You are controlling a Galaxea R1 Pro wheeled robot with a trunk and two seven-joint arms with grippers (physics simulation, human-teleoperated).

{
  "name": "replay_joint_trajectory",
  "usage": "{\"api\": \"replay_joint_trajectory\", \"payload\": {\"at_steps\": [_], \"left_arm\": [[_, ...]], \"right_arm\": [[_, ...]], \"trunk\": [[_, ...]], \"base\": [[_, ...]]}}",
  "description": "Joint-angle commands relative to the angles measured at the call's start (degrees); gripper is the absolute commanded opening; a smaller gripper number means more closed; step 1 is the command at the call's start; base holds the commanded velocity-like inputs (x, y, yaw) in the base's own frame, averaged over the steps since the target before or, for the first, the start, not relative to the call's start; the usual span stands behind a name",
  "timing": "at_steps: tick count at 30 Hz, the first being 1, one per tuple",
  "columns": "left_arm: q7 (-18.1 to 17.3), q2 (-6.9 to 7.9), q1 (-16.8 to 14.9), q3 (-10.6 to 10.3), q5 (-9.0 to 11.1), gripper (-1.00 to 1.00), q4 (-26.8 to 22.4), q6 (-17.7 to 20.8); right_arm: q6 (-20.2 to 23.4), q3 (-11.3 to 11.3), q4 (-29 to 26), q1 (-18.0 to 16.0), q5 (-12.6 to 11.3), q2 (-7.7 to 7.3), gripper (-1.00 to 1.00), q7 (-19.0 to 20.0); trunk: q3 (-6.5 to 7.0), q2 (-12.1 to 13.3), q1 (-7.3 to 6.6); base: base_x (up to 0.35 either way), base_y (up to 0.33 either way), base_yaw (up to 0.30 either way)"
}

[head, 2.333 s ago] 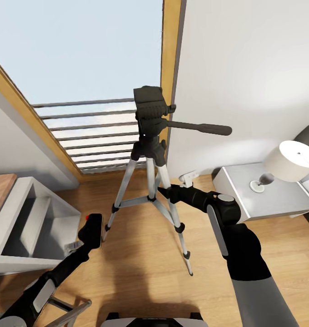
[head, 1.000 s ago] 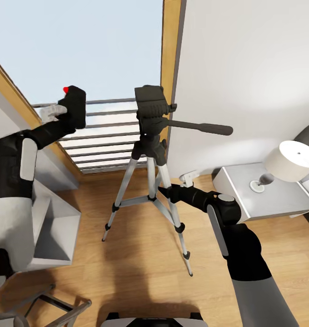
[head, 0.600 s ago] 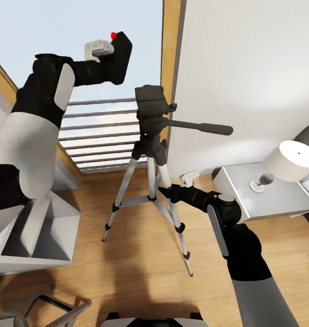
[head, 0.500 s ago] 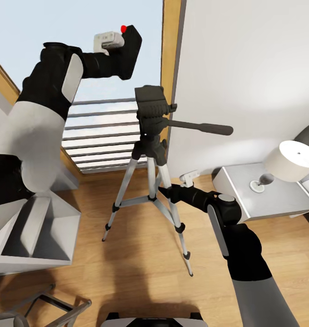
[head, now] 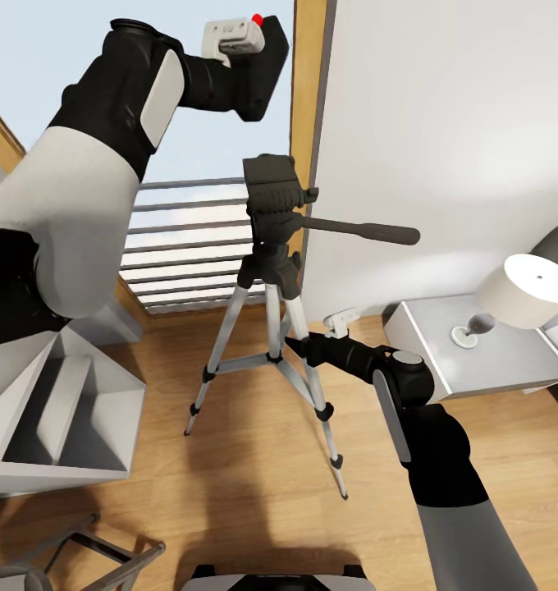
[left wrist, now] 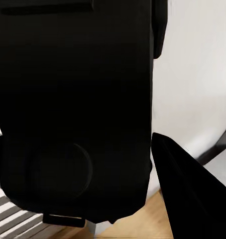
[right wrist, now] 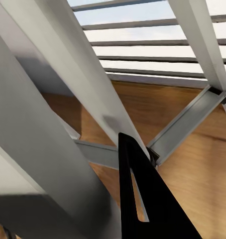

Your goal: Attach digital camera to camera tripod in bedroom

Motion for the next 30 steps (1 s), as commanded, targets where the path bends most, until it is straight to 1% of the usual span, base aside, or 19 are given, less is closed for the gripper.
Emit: {"api": "replay_joint_trajectory", "payload": {"at_steps": [1,7,13,23,30], "left_arm": [[-0.15,0.09,-0.05,-0.11,-0.03,-1.00,-0.01,0.23],[-0.91,0.85,-0.05,-0.30,-0.09,-1.00,0.70,2.22],[-1.20,1.23,-0.05,-0.32,-0.25,-1.00,0.69,4.22],[-1.24,1.39,-0.05,-0.35,-0.29,-1.00,0.21,7.60],[-1.30,1.42,-0.05,-0.35,-0.30,-1.00,-0.43,7.99]], "right_arm": [[0.36,-0.05,0.29,-0.02,0.34,0.02,-1.00,0.22],[0.28,0.32,0.24,-0.02,-0.40,-0.53,-1.00,-0.35],[0.26,0.35,0.22,-0.02,-1.04,-0.77,-1.00,-0.52],[0.25,0.36,0.21,-0.02,-1.25,-0.84,-1.00,-0.56],[0.25,0.36,0.22,-0.02,-1.20,-0.84,-1.00,-0.49]], "trunk": [[-0.08,-0.07,0.05],[-0.08,-0.07,0.05],[-0.08,-0.07,0.05],[-0.08,-0.07,0.05],[-0.08,-0.07,0.05]], "base": [[0.000,0.000,0.000],[0.000,0.000,0.000],[0.000,0.000,0.000],[0.000,0.000,0.000],[0.000,0.000,0.000]]}}
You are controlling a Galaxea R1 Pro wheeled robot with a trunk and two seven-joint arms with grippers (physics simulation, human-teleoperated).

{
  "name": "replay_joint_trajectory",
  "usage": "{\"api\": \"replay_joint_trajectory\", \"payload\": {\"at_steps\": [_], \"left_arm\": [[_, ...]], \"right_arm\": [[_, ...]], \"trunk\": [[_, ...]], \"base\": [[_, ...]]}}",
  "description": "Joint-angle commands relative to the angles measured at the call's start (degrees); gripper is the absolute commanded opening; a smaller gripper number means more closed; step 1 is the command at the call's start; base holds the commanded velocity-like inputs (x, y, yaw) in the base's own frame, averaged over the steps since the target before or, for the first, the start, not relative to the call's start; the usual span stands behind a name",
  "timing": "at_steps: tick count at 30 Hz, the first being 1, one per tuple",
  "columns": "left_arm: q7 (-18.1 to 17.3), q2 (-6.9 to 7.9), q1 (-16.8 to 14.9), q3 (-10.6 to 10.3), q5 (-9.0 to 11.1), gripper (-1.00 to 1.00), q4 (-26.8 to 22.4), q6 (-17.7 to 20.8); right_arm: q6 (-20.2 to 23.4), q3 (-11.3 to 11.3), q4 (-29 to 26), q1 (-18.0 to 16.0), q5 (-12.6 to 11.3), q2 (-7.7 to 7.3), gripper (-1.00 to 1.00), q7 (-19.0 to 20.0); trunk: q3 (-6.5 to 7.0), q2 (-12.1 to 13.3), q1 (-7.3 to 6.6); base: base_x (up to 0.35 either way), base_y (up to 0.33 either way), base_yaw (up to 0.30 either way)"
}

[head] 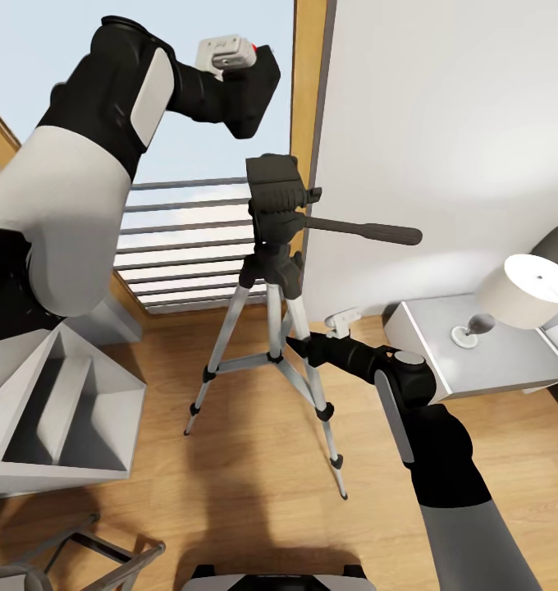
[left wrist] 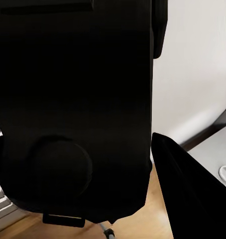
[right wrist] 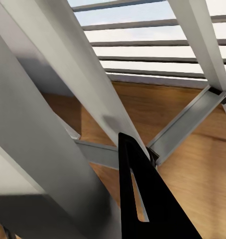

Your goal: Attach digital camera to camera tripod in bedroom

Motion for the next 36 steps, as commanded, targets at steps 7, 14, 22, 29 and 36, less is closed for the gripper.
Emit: {"api": "replay_joint_trajectory", "payload": {"at_steps": [7,14,22,29,36], "left_arm": [[-0.38,0.28,-0.05,-0.06,-0.20,-1.00,-2.15,0.79],[-1.56,0.41,-0.05,-0.35,-0.35,-1.00,-4.38,2.99],[-5.98,0.70,-0.05,-0.67,-0.77,-1.00,-20.11,7.33],[-9.26,2.77,-0.05,-2.73,-0.64,-1.00,-24.56,8.36],[-16.24,5.90,-0.05,-7.86,-0.74,-1.00,-26.64,9.05]], "right_arm": [[0.37,-0.06,0.30,-0.02,0.21,0.01,-1.00,0.14],[0.37,-0.06,0.29,-0.02,0.21,-0.01,-1.00,0.14],[0.37,-0.06,0.57,-0.02,4.43,-0.07,-1.00,0.14],[0.38,-0.06,0.57,-0.02,4.43,-0.06,-1.00,0.14],[0.43,-0.06,0.57,-0.02,4.43,-0.08,-1.00,0.14]], "trunk": [[-0.09,-0.07,0.05],[-0.09,-0.07,0.05],[-0.09,-0.07,0.05],[-0.09,-0.07,0.05],[-0.09,-0.07,0.05]], "base": [[0.000,0.000,0.000],[0.000,0.000,0.000],[0.000,0.000,0.000],[0.000,0.000,0.000],[0.000,0.000,0.000]]}}
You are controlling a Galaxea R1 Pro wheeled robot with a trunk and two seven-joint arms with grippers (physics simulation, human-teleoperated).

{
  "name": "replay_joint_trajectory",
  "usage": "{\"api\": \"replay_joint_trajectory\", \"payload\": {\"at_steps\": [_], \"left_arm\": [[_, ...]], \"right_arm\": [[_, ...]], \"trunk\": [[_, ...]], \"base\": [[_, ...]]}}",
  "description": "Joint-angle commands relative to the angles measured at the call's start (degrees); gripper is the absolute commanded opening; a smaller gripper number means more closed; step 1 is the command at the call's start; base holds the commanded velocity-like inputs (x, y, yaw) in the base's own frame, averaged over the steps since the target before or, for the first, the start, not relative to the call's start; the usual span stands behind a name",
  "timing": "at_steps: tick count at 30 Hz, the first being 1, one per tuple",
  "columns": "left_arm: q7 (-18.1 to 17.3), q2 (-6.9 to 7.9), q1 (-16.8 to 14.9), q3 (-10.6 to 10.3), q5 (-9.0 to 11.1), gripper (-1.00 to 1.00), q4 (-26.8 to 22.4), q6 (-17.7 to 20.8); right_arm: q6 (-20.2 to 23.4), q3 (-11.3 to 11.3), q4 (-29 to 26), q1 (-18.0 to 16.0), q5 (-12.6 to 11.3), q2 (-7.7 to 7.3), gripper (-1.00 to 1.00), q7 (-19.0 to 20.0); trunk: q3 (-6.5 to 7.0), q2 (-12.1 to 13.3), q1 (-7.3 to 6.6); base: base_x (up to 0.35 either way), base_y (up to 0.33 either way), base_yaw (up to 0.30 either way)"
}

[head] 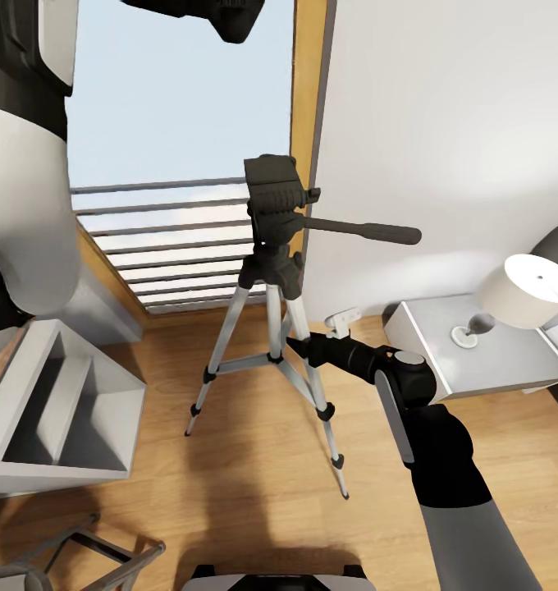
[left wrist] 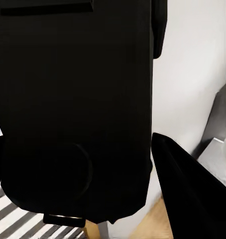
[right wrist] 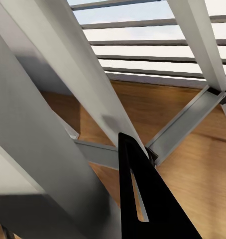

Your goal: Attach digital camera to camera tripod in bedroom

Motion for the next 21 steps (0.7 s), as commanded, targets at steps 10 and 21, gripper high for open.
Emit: {"api": "replay_joint_trajectory", "payload": {"at_steps": [10,21], "left_arm": [[-9.69,6.00,-0.06,-3.08,-0.23,-1.00,-1.39,0.23],[-28.23,13.37,-0.06,-8.65,-0.31,-1.00,-2.76,-1.46]], "right_arm": [[0.28,-0.14,0.78,-0.03,3.70,0.07,-1.00,-0.24],[0.26,-0.12,0.78,-0.02,3.70,0.07,-1.00,-0.24]], "trunk": [[-0.09,-0.08,0.04],[-0.09,-0.08,0.04]], "base": [[0.000,0.000,0.000],[0.000,0.000,0.000]]}}
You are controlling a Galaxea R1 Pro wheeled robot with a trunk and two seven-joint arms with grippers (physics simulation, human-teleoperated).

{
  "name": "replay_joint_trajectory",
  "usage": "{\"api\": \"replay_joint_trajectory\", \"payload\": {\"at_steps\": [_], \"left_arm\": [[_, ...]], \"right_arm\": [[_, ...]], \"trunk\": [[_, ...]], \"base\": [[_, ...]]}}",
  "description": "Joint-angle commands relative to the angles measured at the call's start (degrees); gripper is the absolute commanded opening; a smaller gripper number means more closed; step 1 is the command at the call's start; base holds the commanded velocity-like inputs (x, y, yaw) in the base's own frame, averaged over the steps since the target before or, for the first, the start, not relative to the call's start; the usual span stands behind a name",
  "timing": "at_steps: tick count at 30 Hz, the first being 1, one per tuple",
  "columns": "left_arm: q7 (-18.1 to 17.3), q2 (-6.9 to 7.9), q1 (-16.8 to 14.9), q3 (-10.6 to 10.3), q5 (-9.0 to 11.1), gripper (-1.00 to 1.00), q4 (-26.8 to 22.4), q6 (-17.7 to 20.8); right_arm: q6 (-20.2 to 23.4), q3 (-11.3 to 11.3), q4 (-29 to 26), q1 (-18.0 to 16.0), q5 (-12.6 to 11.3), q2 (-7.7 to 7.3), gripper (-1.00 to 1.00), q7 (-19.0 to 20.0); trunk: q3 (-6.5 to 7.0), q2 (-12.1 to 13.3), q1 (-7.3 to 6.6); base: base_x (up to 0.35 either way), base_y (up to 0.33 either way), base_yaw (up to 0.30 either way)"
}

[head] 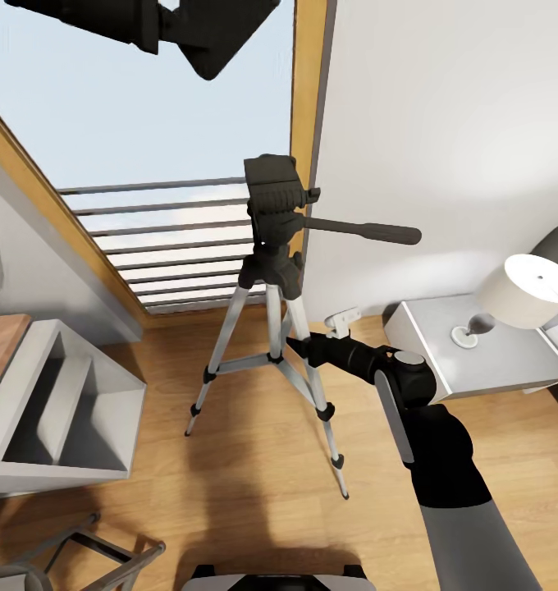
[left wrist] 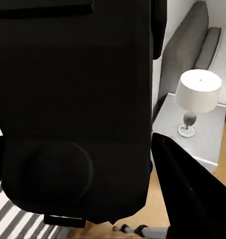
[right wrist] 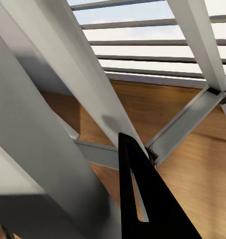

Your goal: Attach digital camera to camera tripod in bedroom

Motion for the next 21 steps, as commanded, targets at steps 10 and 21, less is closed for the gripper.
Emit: {"api": "replay_joint_trajectory", "payload": {"at_steps": [10,21], "left_arm": [[-7.06,6.77,-0.08,-8.52,0.17,-1.00,-6.92,-0.43],[-10.25,10.21,-0.08,-10.30,1.53,-1.00,-11.36,-0.08]], "right_arm": [[0.24,-0.15,0.83,-0.02,3.74,-0.03,-1.00,-0.14],[0.29,-0.17,0.90,-0.02,3.82,-0.07,-1.00,-0.15]], "trunk": [[-0.09,-0.08,0.04],[-0.09,-0.08,0.04]], "base": [[0.000,0.000,0.000],[0.000,0.000,0.000]]}}
